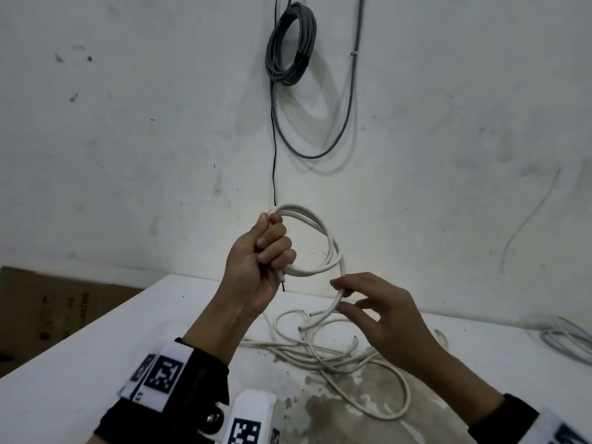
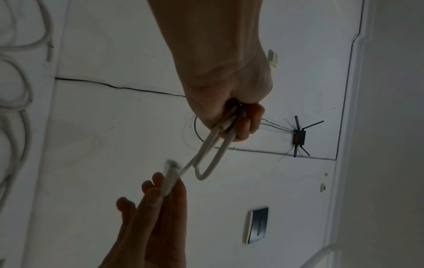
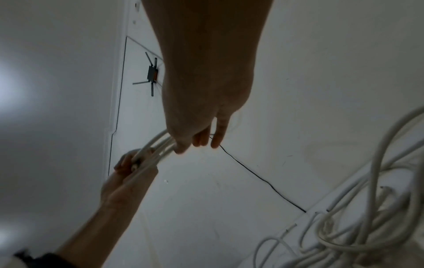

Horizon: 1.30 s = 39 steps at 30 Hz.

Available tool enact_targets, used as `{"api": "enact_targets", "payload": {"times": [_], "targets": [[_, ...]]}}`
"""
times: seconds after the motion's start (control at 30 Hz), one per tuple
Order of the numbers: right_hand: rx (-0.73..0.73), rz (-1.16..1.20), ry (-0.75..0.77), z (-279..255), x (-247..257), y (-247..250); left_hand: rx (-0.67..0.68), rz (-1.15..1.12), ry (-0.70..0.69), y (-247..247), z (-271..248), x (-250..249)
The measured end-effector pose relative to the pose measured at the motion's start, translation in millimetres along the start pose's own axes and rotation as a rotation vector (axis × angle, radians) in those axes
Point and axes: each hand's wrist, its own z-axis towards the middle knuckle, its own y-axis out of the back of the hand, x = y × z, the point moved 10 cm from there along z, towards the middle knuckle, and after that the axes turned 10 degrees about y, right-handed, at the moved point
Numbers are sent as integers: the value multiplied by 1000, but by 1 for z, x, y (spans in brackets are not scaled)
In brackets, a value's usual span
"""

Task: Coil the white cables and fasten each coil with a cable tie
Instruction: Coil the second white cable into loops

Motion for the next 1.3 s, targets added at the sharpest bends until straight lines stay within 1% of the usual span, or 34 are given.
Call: {"api": "enact_targets", "payload": {"times": [0.07, 0.13, 0.2, 0.27, 0.4, 0.47, 0.63, 0.7, 0.77, 0.83, 0.9, 1.0, 1.07, 1.17, 1.3], "targets": [[-86, -126, 102, 1, 8, 6, -4, 0, -15, -2, -1, 0], [-155, -186, 144, 2, 12, 11, -10, 16, -26, -3, -2, 3], [-165, -241, 206, 3, 17, 10, -22, 49, -40, -5, -3, 6], [-177, -263, 230, 5, 22, 10, -41, 99, -62, -6, -4, 8], [-273, -188, 132, 5, 18, 21, -70, 208, -99, -8, -7, 11], [-284, -143, 79, 4, 13, 23, -79, 243, -108, -9, -9, 12], [-249, -17, -59, 0, -3, 19, -80, 353, -146, -17, -15, 13], [-217, 48, -115, -2, -7, 14, -98, 424, -181, -20, -18, 14], [-176, 98, -125, -3, -7, 7, -116, 490, -231, -23, -20, 14], [-147, 67, -77, -2, -1, 1, -130, 520, -280, -25, -21, 15], [-151, -68, 14, -1, 7, -1, -140, 524, -301, -26, -21, 15], [-160, -416, 273, -3, 32, -4, -139, 467, -289, -25, -19, 17], [-189, -575, 395, -7, 50, -6, -154, 412, -266, -21, -17, 19], [-263, -609, 495, -13, 73, -2, -180, 331, -237, -15, -15, 22], [-243, -603, 561, -12, 90, -8, -228, 252, -199, -10, -15, 24]]}}
